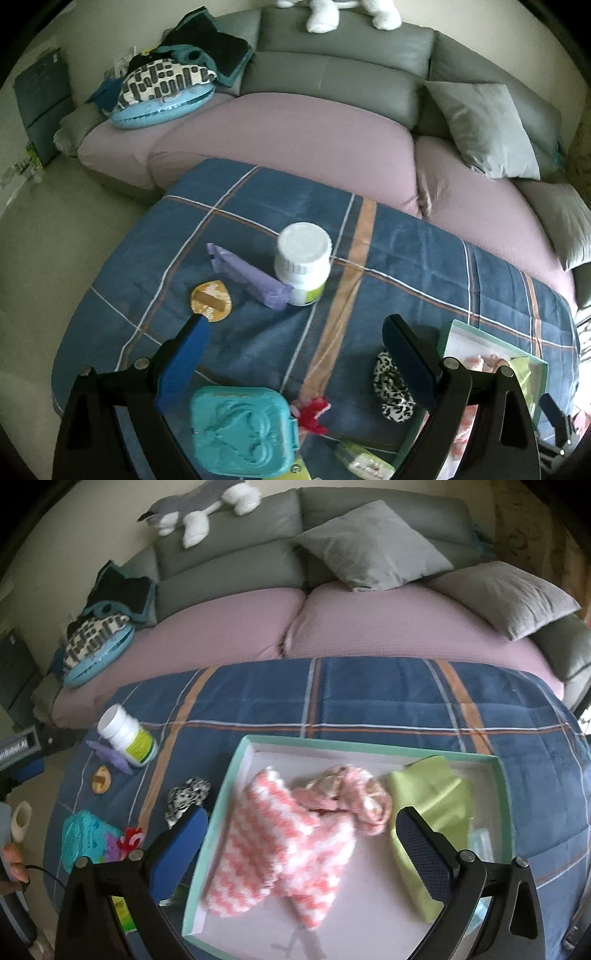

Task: Organize soft objects
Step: 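Move both grippers back from the tray toward the items on the bedspread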

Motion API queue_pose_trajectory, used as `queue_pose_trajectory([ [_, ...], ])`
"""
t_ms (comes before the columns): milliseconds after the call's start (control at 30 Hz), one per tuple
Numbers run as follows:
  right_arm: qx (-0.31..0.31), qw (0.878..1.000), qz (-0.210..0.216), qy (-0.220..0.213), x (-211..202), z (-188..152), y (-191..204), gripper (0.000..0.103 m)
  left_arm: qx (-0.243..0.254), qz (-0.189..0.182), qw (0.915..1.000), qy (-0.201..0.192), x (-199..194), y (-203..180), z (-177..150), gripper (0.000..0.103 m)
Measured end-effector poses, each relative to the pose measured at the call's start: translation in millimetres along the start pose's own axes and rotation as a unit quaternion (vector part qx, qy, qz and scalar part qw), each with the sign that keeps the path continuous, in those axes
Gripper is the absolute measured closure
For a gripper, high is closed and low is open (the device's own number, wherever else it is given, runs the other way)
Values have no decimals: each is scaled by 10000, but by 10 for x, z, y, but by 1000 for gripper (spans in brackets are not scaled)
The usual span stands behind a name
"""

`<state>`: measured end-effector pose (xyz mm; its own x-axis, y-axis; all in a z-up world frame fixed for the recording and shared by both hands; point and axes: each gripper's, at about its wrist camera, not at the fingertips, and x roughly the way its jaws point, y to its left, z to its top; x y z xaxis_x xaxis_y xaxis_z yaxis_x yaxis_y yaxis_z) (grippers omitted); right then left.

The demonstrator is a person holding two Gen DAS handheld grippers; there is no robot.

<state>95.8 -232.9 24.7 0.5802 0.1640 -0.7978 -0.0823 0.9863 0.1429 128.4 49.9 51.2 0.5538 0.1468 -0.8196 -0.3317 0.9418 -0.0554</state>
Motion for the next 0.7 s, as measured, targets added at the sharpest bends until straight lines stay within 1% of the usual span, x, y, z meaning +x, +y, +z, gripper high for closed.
queue_pose_trajectory([
  [200, -267, 9995, 161, 98, 63, -47, 252, 0, -202, 65, 9998, 30, -23, 220, -21, 8],
  [367, -411, 9985, 305, 169, 88, -82, 404, 0, -221, 97, 9994, 237, 49, 382, -144, 8],
  [533, -394, 9974, 518, 313, 157, -102, 480, 0, -506, 160, 9982, 295, 78, 649, -172, 8],
  [600, -401, 9970, 574, 340, 171, -107, 508, 0, -634, 106, 9975, 298, 86, 767, -150, 8],
  [700, -392, 9961, 689, 385, 193, -104, 565, 0, -697, -53, 9969, 359, 126, 910, -128, 8],
])
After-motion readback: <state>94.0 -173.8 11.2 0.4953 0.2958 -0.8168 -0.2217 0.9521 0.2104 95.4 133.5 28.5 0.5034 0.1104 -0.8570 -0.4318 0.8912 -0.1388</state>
